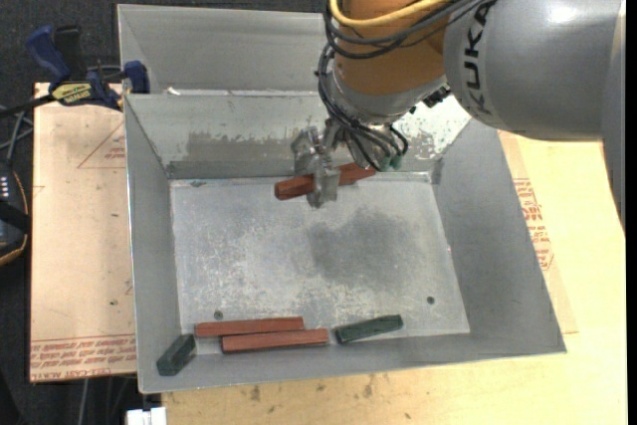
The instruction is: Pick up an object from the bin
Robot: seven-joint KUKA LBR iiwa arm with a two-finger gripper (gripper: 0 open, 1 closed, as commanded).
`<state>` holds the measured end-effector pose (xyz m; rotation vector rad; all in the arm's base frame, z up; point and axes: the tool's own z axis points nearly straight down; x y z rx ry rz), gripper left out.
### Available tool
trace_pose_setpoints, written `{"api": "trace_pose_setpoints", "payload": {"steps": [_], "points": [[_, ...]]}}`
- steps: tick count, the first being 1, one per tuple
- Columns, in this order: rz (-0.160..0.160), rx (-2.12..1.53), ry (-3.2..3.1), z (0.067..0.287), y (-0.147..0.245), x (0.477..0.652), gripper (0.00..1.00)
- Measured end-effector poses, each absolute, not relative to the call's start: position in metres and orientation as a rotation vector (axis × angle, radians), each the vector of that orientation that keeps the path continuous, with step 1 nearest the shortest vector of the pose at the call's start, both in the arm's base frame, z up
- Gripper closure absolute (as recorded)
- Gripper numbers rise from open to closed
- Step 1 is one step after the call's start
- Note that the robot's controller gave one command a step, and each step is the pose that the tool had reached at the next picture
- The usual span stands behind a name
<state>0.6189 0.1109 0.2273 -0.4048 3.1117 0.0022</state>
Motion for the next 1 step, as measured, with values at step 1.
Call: {"api": "trace_pose_setpoints", "payload": {"steps": [1], "points": [[0.002, -0.411, 3.111, 0.2271, 0.1105, 0.6183, 1.00]]}}
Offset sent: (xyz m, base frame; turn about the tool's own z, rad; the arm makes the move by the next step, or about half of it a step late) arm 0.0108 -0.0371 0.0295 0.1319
